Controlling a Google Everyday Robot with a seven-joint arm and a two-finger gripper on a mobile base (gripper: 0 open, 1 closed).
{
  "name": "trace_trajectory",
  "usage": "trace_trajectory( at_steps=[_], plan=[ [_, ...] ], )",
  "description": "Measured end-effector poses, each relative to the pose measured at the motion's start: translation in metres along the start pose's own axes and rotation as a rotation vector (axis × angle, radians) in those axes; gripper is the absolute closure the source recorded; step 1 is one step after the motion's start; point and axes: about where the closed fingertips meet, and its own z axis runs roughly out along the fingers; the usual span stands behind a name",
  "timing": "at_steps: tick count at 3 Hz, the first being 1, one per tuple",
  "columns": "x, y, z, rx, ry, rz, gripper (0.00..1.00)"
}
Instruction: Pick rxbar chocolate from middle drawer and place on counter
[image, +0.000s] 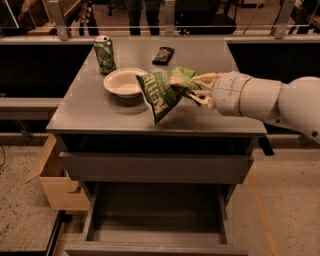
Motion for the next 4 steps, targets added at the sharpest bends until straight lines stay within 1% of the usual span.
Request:
trace_trajectory(
  at_steps=[1,2,3,4],
  plan=[
    [-0.0012,0.0008,0.0011,-0.002,-0.002,-0.001,0.40],
    [-0.0025,0.0016,0.0024,-0.004,-0.004,-0.002,0.15],
    [-0.0040,0.0026,0.0040,-0.007,-0.007,-0.003,0.00],
    [-0.0041,0.0028,0.0082,-0.008,-0.003,0.001,0.00]
  ],
)
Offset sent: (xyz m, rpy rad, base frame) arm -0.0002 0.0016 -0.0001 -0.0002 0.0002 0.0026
